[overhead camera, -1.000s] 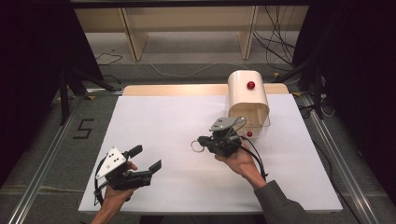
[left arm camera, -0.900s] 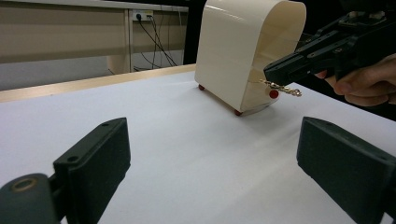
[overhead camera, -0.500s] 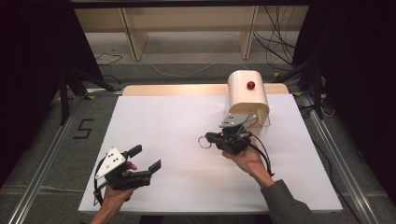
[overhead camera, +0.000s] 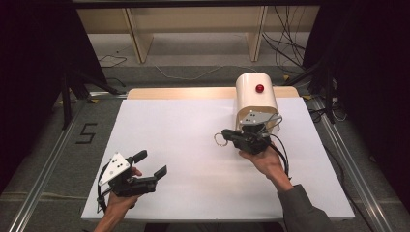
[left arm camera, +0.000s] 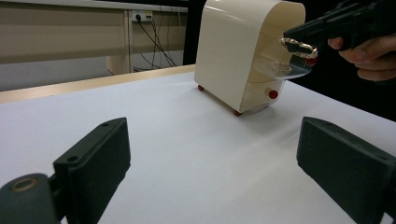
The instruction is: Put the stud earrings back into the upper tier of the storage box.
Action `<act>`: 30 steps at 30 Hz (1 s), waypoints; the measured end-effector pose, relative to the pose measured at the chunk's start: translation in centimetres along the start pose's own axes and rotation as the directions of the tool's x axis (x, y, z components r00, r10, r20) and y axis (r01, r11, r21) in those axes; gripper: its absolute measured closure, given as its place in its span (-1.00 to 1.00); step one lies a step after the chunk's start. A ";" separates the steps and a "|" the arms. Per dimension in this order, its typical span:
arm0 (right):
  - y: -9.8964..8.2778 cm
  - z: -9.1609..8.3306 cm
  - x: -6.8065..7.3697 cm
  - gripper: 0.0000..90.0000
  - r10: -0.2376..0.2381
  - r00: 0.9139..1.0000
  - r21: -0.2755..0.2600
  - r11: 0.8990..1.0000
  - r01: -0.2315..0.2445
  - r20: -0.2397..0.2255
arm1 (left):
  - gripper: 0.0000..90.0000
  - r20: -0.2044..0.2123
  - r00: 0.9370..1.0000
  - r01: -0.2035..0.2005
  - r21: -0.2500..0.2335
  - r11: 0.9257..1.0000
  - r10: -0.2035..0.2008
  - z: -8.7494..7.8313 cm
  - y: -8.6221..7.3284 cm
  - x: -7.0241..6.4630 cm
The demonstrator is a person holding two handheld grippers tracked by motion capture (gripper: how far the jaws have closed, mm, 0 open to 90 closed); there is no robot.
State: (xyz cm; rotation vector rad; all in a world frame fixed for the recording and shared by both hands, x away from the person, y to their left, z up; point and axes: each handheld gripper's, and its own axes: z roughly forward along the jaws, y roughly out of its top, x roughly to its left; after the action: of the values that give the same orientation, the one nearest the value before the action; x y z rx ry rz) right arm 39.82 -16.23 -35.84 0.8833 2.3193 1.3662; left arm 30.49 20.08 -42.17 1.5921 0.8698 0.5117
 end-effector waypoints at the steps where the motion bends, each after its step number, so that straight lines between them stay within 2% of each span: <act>1: 0.0 -0.1 -0.1 0.92 0.003 1.000 -0.006 1.000 -0.003 0.001 | -0.80 0.001 1.000 0.000 0.000 1.000 0.000 0.0 0.0 0.0; 20: 0.5 -3.2 -2.5 0.92 0.045 0.996 -0.073 0.997 -0.039 0.075 | -0.79 0.003 1.000 -0.003 0.002 1.000 0.003 0.0 0.0 0.0; 30: 0.3 -4.4 -4.1 0.92 0.089 0.989 -0.096 0.992 -0.078 0.121 | -0.79 0.002 1.000 -0.003 0.002 1.000 0.003 0.0 0.0 0.0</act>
State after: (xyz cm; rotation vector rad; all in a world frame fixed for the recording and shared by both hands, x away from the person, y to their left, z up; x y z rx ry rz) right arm 40.63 -21.77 -33.58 1.0173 2.1319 1.3955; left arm 30.48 20.05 -42.17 1.5961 0.8672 0.5117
